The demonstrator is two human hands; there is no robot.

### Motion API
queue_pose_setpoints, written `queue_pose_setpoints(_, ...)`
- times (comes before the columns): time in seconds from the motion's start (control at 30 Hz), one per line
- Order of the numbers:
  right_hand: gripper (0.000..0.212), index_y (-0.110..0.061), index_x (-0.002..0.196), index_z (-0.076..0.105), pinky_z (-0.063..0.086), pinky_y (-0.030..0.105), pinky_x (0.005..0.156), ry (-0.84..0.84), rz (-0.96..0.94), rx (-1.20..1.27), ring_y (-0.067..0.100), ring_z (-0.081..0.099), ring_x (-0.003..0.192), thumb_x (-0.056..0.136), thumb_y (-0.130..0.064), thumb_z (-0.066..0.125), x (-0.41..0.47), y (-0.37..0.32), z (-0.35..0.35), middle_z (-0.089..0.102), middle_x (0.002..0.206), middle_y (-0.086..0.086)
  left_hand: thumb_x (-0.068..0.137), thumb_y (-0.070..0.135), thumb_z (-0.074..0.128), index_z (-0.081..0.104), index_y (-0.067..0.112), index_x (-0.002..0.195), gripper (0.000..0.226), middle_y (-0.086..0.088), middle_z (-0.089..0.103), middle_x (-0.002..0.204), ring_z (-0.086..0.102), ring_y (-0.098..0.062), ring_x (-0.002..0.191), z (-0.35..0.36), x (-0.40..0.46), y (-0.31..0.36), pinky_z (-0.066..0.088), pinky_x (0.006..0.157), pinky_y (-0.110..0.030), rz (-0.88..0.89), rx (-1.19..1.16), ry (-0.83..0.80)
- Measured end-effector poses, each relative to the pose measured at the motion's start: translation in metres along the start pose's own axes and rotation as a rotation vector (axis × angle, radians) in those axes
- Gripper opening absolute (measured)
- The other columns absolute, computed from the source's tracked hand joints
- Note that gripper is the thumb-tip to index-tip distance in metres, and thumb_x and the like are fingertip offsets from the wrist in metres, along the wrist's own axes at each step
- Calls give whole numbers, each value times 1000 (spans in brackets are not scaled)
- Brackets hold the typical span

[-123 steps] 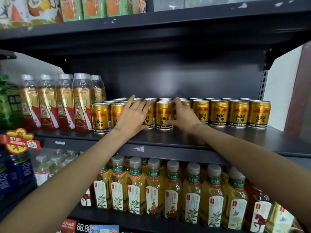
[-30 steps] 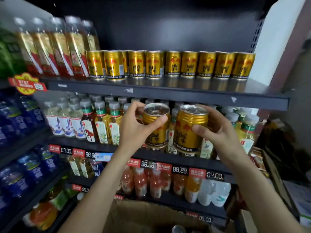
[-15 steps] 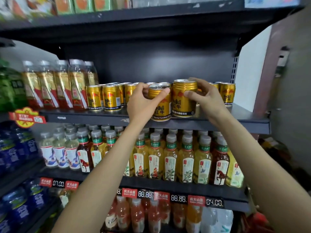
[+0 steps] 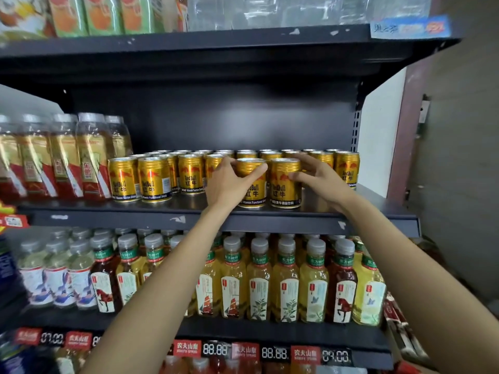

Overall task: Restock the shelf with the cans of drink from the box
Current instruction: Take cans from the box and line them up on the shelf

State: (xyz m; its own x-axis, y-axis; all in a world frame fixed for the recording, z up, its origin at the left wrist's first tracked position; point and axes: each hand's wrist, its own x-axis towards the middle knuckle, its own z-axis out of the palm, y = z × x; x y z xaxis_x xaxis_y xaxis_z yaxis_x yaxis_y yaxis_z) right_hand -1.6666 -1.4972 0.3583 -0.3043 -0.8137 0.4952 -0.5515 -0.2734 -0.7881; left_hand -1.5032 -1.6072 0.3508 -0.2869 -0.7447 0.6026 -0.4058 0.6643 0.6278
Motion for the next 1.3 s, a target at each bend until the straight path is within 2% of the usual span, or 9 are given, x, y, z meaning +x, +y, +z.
queue_pose_setpoints(0.07, 62, -11, 144, 31, 41, 33, 103, -21, 35, -35, 20, 45, 128, 89, -13, 60, -4, -1, -6, 47, 140, 7, 71, 68, 61, 36, 18, 136, 85, -2, 48, 138, 47, -21, 124, -4, -6, -7, 37, 89, -29, 54, -19, -51)
queue_pose_setpoints(0.17, 77, -14, 145, 26, 38, 42, 107, 86, 4, -377, 24, 42, 131, 83, -34, 67, -14, 2, -3, 42, 144, 7, 71, 52, 73, 29, 25, 140, 86, 0, 42, 141, 43, -18, 126, -10, -19, -18, 38, 99, -34, 169, -36, -37)
queue_pose_setpoints(0.23, 88, -14, 144, 27, 44, 40, 100, 221, -57, -558, 24, 46, 124, 75, -47, 71, -23, 1, 12, 42, 140, 9, 71, 45, 76, 28, 28, 140, 86, 1, 40, 141, 43, -17, 125, -12, -22, -21, 42, 101, -39, 238, -7, -17)
queue_pose_setpoints(0.33, 87, -11, 139, 29, 45, 33, 91, 368, -124, -658, 24, 49, 120, 73, -45, 73, -26, 2, 30, 44, 136, 11, 69, 45, 77, 30, 29, 138, 85, 0, 40, 141, 47, -21, 123, -10, -18, -22, 46, 97, -46, 293, 62, 2)
queue_pose_setpoints(0.43, 84, -10, 141, 29, 44, 35, 94, 325, -98, -631, 27, 48, 123, 76, -37, 74, -14, 3, 31, 45, 138, 12, 68, 47, 77, 34, 26, 136, 84, 0, 42, 140, 51, -22, 119, -7, -7, -23, 46, 95, -48, 317, 126, 1)
queue_pose_setpoints(0.57, 85, -7, 143, 28, 41, 38, 100, 210, -5, -624, 29, 45, 127, 76, -30, 75, 9, 3, 23, 47, 140, 13, 69, 57, 71, 36, 21, 137, 84, -2, 48, 137, 48, -21, 123, -2, 14, -26, 42, 95, -38, 376, 352, 28)
queue_pose_setpoints(0.8, 81, -10, 142, 27, 46, 44, 95, 237, 82, -709, 33, 50, 123, 79, -32, 72, 34, 10, 33, 47, 139, 14, 72, 70, 57, 45, 13, 131, 83, -6, 52, 132, 37, -24, 126, 9, 52, -29, 30, 100, -37, 525, 771, 108)
queue_pose_setpoints(0.97, 80, -6, 141, 26, 46, 42, 93, 257, 87, -752, 35, 48, 124, 80, -33, 71, 44, 13, 42, 43, 140, 17, 72, 70, 57, 46, 13, 131, 83, -6, 49, 135, 38, -23, 127, 12, 60, -40, 27, 104, -39, 540, 768, 132)
queue_pose_setpoints(1.3, 80, -2, 139, 26, 44, 38, 96, 254, 84, -789, 34, 47, 125, 80, -32, 71, 53, 10, 53, 41, 141, 18, 69, 63, 68, 41, 18, 132, 82, -4, 49, 137, 42, -24, 129, 9, 64, -50, 26, 110, -41, 474, 543, 57)
